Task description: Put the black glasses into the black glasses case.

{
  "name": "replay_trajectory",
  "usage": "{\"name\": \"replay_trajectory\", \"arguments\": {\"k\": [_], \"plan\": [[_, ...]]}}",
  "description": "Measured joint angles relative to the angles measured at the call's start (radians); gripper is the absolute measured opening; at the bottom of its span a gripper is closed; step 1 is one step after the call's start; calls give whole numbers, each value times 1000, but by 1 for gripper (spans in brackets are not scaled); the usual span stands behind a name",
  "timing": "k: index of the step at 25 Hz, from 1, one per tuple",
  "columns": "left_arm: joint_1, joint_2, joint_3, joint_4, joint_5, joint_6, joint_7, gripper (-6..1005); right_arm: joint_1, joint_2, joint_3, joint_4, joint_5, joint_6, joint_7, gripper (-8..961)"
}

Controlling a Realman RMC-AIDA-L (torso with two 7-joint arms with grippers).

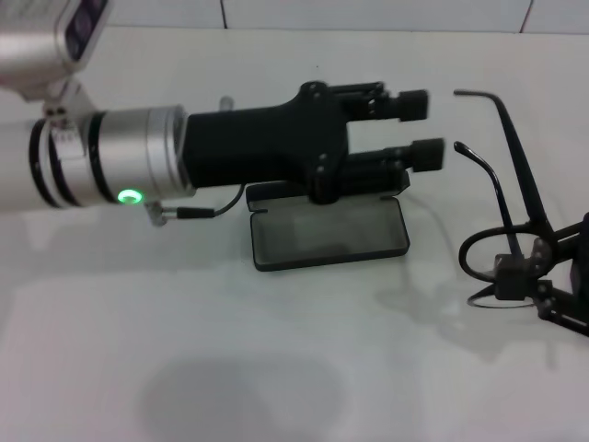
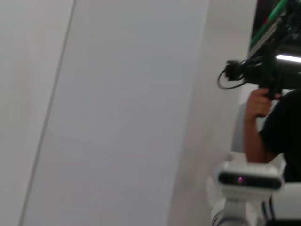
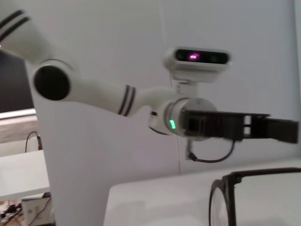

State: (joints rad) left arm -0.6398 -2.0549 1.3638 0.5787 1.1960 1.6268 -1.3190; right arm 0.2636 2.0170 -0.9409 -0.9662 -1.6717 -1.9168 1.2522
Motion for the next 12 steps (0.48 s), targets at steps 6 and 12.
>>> {"name": "replay_trajectory", "arguments": {"k": [6,12], "plan": [[-88,1,8,-1,21,41,-118,566,15,4,3,188,55,37,-344,116],[-150,-13,18,-1,61,54,-154,566,26,6,-2,238,77,90,-438,116]]}}
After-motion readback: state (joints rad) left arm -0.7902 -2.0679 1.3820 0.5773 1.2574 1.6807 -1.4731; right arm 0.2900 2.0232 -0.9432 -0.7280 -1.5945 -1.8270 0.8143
